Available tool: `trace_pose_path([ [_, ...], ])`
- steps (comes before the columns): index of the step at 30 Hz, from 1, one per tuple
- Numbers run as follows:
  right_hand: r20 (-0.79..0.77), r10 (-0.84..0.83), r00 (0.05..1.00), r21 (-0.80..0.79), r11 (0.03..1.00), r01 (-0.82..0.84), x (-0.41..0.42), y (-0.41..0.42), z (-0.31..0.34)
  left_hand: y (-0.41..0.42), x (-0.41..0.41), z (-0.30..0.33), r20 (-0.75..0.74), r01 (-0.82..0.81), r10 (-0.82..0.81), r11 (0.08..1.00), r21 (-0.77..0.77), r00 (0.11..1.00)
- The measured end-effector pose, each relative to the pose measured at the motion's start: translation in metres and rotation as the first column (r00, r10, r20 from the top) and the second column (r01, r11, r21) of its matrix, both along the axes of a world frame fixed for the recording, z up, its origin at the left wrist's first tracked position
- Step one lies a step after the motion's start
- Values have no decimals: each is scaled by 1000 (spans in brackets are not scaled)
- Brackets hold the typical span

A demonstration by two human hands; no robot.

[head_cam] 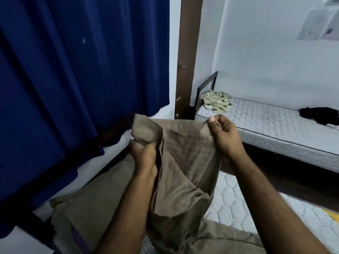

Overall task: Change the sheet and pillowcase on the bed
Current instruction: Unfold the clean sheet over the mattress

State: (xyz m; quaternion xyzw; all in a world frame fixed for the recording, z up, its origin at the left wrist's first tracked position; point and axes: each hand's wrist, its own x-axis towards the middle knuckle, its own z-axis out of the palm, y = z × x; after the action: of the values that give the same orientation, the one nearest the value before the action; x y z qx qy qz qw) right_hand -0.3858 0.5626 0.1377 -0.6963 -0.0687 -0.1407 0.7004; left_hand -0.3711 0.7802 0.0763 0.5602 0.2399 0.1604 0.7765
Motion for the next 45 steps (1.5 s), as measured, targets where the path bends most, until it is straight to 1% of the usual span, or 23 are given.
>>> trace_pose_path([
  [3,-147,107,983,175,981,-81,0,12,-5,-20,-21,19,269,-182,85,914,363,959],
  [5,-211,158,965,243,964,-105,-1,19,-2,-36,-36,32,394,-42,-198,851,524,898],
  [8,-250,237,939,300,941,-157,-3,27,3,-59,-46,38,227,381,-564,752,537,794],
  [12,-295,346,891,358,904,-232,-7,19,10,-62,-40,31,284,327,-549,759,563,786],
  [17,-216,124,969,433,901,-18,-6,9,9,-53,-30,28,366,181,-444,803,568,818],
  [18,-199,77,977,479,877,28,-4,6,8,-54,-31,28,376,159,-369,860,484,850],
  [20,-177,69,982,602,797,52,1,-2,6,-48,-27,29,380,228,-220,973,23,899],
  [22,-134,103,986,718,695,25,6,-10,2,-33,-23,36,404,408,-207,755,-513,891],
  [23,-120,109,987,741,671,16,7,-13,2,-23,-20,33,430,465,-221,626,-626,875],
  [24,-109,102,989,756,654,15,8,-15,3,-15,-18,30,427,483,-249,614,-625,869],
  [25,-97,84,992,767,641,21,7,-16,6,-7,-14,25,380,458,-281,710,-535,881],
  [27,-92,13,996,785,616,64,8,-21,11,4,-10,14,177,356,-360,933,54,916],
  [28,-99,-11,995,782,617,84,8,-22,13,7,-9,8,17,336,-385,827,450,923],
  [29,-113,-12,994,764,638,95,10,-22,13,8,-7,-2,-160,376,-391,573,729,906],
  [30,-124,3,992,737,670,91,11,-19,14,6,-5,-11,-363,486,-383,299,821,849],
  [32,-132,31,991,696,715,71,8,-7,17,-1,-13,-25,-674,732,-404,-15,681,619],
  [34,-92,-4,996,570,820,56,-1,3,23,-10,-19,-44,-726,826,-521,-68,560,449],
  [36,18,-101,995,115,988,98,-8,2,23,-12,-20,-46,-638,794,-567,48,606,521],
  [37,94,-98,991,-242,963,118,-8,0,17,-11,-15,-45,-554,737,-554,172,654,621],
  [39,54,-80,995,-839,537,89,-6,-5,-1,-6,-5,-37,-321,535,-442,545,646,838],
  [40,-68,-131,989,-955,297,-27,-7,-7,-11,-5,-4,-31,-187,405,-366,725,556,912],
  [42,-285,-220,933,-955,-22,-297,-5,-16,-34,-5,-6,-14,17,224,-249,895,386,968],
  [45,-383,-324,865,-907,-47,-419,5,-37,-68,-10,-14,11,184,162,-179,981,105,967],
])
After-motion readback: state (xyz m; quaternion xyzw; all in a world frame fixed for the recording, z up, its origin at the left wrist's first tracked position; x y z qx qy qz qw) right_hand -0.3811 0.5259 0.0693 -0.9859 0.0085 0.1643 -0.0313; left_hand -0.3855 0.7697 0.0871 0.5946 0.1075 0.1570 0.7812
